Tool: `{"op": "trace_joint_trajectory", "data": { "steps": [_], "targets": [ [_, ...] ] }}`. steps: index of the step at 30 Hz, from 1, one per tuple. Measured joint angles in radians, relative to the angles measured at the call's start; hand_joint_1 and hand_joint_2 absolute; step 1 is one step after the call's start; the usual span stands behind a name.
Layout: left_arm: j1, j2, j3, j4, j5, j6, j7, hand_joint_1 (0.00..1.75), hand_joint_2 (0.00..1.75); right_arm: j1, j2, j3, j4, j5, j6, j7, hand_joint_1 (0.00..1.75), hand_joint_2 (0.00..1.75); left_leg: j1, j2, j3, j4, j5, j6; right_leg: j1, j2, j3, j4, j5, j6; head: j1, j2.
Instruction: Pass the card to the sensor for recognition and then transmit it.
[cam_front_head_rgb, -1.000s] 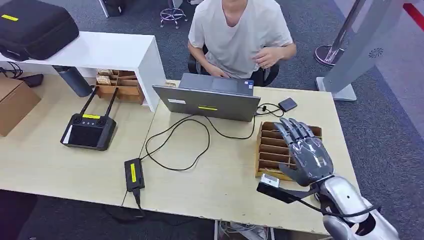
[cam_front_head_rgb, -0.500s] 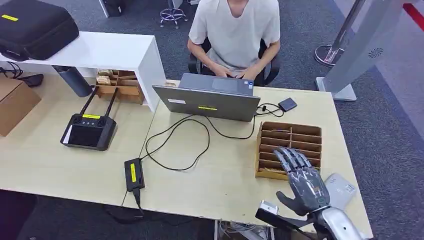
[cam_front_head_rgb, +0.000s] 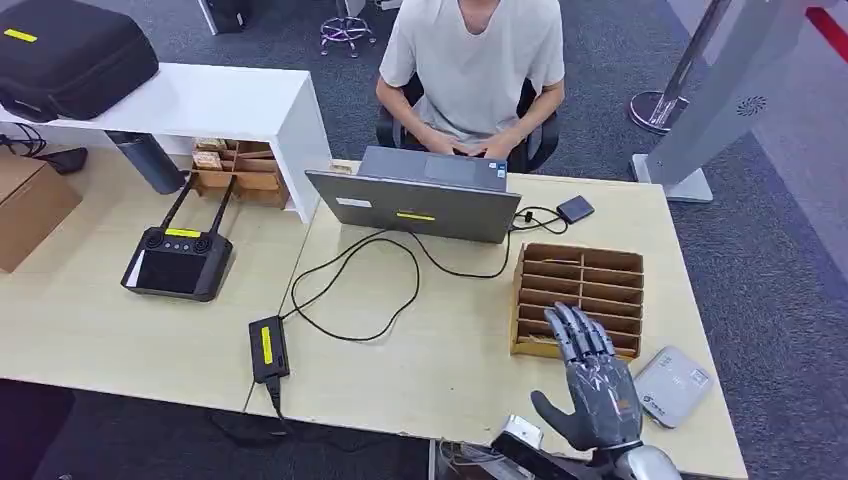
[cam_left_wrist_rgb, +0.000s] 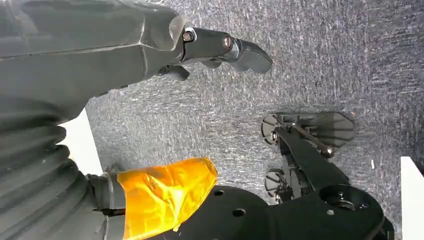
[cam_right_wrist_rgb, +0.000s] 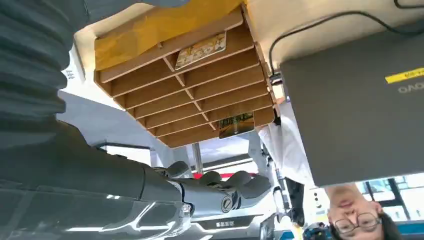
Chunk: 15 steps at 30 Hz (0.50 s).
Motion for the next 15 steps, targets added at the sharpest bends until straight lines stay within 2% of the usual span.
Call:
{"op": "trace_joint_trajectory", "data": {
  "steps": [9,15],
  "targets": [
    [-0.007,0.000,0.000,0.000,-0.003,0.000,0.003,0.00,1.75,0.000,0.067,-0.047,0.079,0.009,-0.039,0.001,0.00,1.75,0.000,0.000,0.000,0.000,0.000,0.000,0.000,0.000,0.000,0.000,0.000,0.000,0.000,0.000],
    [-0.019,0.000,-0.010,0.000,-0.003,-0.003,0.022,0.00,1.75,-0.049,0.114,-0.064,0.169,0.008,-0.050,-0.006,0.00,1.75,0.000,0.001,0.000,0.000,0.001,0.000,0.000,0.000,0.000,0.000,0.000,0.000,0.000,0.000]
  ]
}}
